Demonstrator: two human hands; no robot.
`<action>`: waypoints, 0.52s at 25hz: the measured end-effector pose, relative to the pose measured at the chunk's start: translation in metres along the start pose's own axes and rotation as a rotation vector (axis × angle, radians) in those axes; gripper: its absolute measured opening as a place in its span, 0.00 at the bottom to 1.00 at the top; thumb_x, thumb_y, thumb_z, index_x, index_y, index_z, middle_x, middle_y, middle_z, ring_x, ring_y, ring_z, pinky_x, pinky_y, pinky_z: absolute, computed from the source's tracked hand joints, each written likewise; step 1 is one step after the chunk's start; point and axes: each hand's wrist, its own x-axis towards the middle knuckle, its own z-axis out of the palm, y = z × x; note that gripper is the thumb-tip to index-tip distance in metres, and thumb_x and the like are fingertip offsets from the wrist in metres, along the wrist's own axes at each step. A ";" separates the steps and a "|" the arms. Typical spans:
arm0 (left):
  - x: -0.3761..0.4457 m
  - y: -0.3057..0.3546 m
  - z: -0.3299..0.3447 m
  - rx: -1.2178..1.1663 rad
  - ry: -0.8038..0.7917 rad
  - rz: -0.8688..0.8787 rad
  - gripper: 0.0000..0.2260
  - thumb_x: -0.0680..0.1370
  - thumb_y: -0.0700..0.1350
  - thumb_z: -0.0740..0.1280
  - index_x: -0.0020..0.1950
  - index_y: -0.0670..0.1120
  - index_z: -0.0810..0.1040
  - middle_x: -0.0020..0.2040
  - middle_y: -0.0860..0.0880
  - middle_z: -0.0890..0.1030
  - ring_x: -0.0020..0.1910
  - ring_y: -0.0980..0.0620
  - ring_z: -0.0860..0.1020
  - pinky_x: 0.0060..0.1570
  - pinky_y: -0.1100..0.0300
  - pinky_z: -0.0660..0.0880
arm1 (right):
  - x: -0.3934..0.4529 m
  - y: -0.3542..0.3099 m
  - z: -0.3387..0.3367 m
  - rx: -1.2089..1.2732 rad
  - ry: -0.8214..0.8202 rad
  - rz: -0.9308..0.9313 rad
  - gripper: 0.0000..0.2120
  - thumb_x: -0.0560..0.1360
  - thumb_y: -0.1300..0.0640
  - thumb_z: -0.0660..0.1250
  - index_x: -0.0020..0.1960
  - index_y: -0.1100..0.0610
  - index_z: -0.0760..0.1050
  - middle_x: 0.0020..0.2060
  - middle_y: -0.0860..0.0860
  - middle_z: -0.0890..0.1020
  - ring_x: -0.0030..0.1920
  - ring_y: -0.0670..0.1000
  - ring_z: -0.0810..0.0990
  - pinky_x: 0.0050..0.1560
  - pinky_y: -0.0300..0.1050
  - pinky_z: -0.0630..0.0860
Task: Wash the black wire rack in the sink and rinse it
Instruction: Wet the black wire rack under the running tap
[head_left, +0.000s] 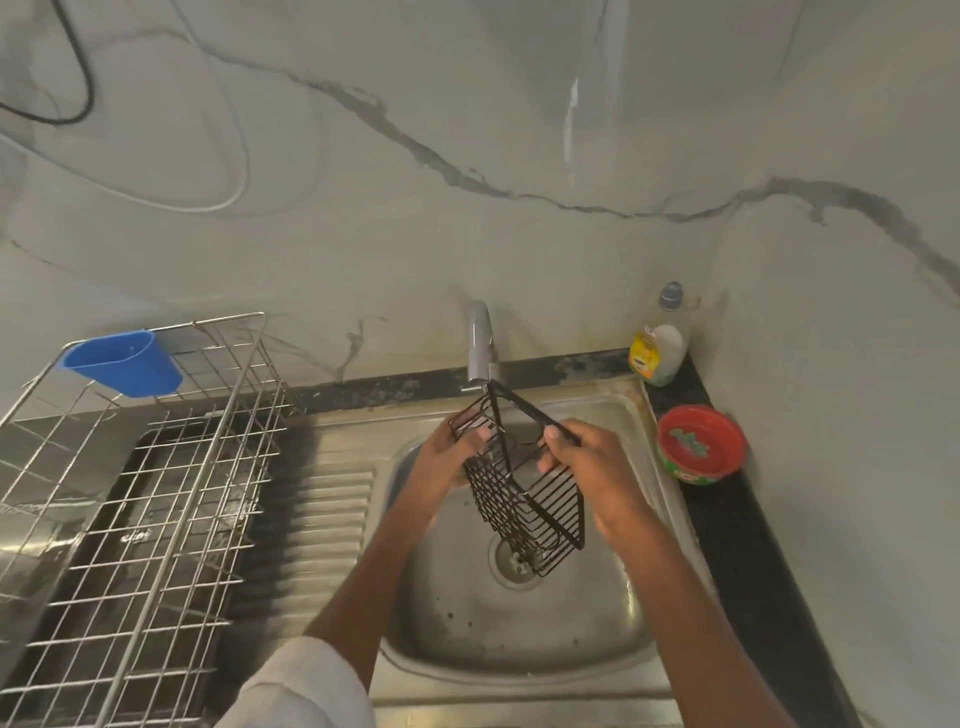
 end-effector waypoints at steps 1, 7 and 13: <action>-0.005 -0.003 -0.004 -0.006 0.025 0.004 0.32 0.73 0.63 0.76 0.73 0.51 0.77 0.65 0.47 0.86 0.64 0.44 0.84 0.68 0.38 0.78 | -0.004 0.001 0.010 0.011 -0.017 0.002 0.11 0.84 0.56 0.66 0.44 0.53 0.82 0.32 0.52 0.85 0.38 0.48 0.84 0.55 0.53 0.77; -0.047 -0.049 -0.010 0.007 0.310 -0.009 0.27 0.82 0.66 0.67 0.78 0.56 0.72 0.75 0.52 0.77 0.76 0.49 0.75 0.77 0.39 0.69 | -0.027 0.013 0.042 0.149 0.139 0.038 0.10 0.84 0.55 0.66 0.46 0.56 0.81 0.34 0.50 0.85 0.42 0.47 0.83 0.45 0.42 0.73; -0.085 -0.064 -0.001 0.157 0.143 0.073 0.33 0.76 0.35 0.70 0.79 0.54 0.70 0.78 0.54 0.73 0.76 0.53 0.72 0.72 0.51 0.74 | -0.036 0.014 0.028 0.121 0.196 0.054 0.11 0.83 0.53 0.66 0.43 0.51 0.81 0.33 0.50 0.85 0.43 0.56 0.86 0.51 0.59 0.83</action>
